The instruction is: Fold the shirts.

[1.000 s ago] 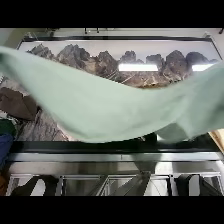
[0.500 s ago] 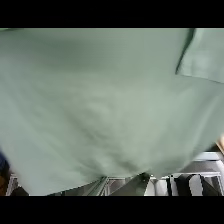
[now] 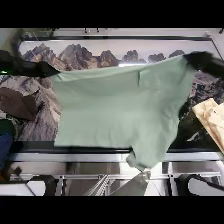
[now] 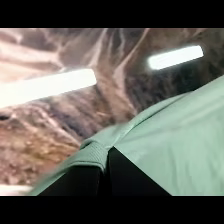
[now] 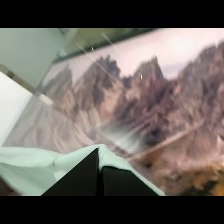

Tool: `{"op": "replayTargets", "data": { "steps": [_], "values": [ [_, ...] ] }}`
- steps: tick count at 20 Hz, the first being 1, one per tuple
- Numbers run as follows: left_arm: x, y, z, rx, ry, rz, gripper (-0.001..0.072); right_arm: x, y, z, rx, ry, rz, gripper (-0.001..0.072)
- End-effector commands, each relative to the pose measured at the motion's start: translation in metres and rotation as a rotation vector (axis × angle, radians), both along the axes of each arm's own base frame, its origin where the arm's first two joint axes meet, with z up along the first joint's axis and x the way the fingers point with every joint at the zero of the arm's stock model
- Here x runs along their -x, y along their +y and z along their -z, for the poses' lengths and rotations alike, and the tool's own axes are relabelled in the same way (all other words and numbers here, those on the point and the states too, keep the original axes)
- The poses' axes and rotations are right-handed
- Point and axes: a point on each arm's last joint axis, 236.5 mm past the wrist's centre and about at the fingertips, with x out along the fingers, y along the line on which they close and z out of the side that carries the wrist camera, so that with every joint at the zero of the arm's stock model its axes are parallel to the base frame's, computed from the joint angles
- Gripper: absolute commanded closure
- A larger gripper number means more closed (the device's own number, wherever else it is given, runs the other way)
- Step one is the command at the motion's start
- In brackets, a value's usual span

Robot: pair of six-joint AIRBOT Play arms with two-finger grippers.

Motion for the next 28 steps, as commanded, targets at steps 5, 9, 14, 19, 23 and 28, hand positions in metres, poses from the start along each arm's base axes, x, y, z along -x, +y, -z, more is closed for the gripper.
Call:
{"op": "replayTargets", "data": {
  "steps": [5,9,14,19,23,28],
  "values": [
    [-0.045,0.016,0.112,0.095,0.263,-0.015,0.0684,-0.041,0.002,0.125,-0.178,0.309,-0.067,0.0698],
    [-0.035,0.012,0.127,0.126,0.396,0.043,0.0683,0.011,0.01,0.167,-0.193,0.558,-0.213,0.0698],
    [-0.012,0.036,0.15,0.02,0.561,0.017,0.0684,0.06,-0.004,0.209,-0.064,0.814,-0.248,0.0699],
    [0.004,0.034,0.165,0.037,0.624,0.019,0.0684,0.054,-0.012,0.217,-0.034,0.81,-0.209,0.0699],
    [0.011,0.03,0.171,0.042,0.652,0.028,0.0684,0.058,-0.012,0.227,-0.036,0.835,-0.197,0.0699],
    [0.009,0.03,0.171,0.042,0.645,0.022,0.0687,0.059,-0.013,0.231,-0.027,0.839,-0.187,0.0688]
  ]
}}
